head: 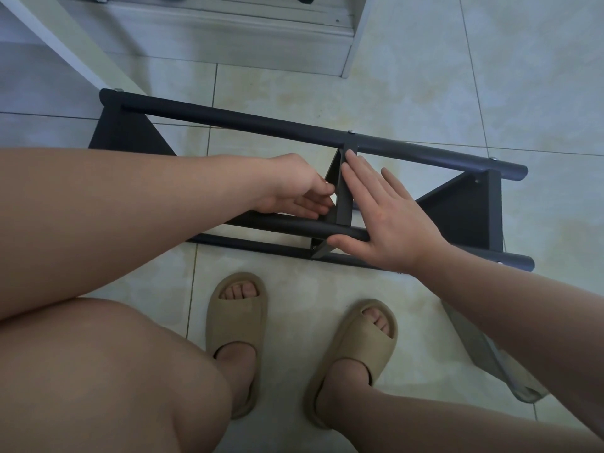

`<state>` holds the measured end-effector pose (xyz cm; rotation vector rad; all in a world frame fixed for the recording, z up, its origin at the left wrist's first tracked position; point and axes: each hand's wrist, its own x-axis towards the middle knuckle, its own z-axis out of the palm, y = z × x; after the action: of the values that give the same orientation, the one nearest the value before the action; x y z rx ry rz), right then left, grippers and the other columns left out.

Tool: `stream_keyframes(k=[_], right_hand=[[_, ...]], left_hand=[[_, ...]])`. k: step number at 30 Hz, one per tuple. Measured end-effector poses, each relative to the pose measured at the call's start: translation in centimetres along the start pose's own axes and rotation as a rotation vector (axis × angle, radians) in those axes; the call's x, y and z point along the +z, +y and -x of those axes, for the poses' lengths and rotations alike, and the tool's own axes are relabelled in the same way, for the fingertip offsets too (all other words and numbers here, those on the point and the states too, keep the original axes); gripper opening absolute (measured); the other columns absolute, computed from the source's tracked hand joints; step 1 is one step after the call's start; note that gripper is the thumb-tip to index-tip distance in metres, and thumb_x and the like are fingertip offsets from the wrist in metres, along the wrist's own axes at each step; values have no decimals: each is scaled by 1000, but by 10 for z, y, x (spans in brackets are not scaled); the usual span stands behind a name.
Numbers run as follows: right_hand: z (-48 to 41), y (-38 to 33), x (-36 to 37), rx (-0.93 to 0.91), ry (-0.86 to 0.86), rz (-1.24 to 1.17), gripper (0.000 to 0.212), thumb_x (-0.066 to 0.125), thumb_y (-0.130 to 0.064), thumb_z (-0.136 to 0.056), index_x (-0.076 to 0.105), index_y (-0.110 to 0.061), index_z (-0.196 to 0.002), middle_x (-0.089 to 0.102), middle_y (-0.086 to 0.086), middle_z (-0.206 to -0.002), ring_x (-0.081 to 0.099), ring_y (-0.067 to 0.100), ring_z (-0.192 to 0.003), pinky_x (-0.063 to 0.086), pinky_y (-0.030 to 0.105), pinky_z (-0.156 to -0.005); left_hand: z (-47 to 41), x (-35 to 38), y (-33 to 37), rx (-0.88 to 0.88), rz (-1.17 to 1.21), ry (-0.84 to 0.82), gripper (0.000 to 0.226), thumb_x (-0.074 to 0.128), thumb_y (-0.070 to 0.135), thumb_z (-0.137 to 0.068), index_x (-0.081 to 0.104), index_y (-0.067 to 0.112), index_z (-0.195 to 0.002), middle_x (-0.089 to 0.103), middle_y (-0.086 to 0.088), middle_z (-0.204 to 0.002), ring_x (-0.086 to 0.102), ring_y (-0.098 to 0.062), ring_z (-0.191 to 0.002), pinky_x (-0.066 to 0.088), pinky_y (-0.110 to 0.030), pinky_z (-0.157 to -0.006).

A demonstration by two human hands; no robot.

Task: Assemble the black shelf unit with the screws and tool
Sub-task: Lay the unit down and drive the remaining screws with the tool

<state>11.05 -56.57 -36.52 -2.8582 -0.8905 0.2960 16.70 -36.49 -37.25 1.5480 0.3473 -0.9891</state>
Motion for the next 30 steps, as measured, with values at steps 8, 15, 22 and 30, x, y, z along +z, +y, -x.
stream_keyframes(k=[8,15,22,30], right_hand=[[0,0,0,-3,11,-2,106,32,-78,-88,13,-3,-161,0,8,-170,2,20,-157,12,48,-127],[0,0,2,-2,18,1,105,33,-78,-89,13,-4,-161,1,8,-170,3,20,-157,13,48,-127],[0,0,1,0,16,4,105,33,-78,-89,13,-4,-161,1,7,-170,3,19,-157,13,48,-127],[0,0,1,-2,19,-4,105,33,-78,-89,14,-4,-161,2,8,-170,4,20,-157,13,47,-127]], left_hand=[[0,-4,-1,-21,-43,-40,9,60,14,-100,64,6,-97,76,-2,-72,74,-20,-87,60,-31,-77],[3,-9,0,19,-126,-68,11,57,13,-101,64,8,-94,76,-1,-74,74,-15,-79,58,-28,-75],[10,-13,0,25,-218,-97,15,56,11,-101,66,10,-90,76,0,-78,74,-13,-79,57,-29,-85],[14,-16,3,49,-400,-127,14,57,11,-101,66,12,-90,77,0,-82,72,-12,-78,56,-28,-85]])
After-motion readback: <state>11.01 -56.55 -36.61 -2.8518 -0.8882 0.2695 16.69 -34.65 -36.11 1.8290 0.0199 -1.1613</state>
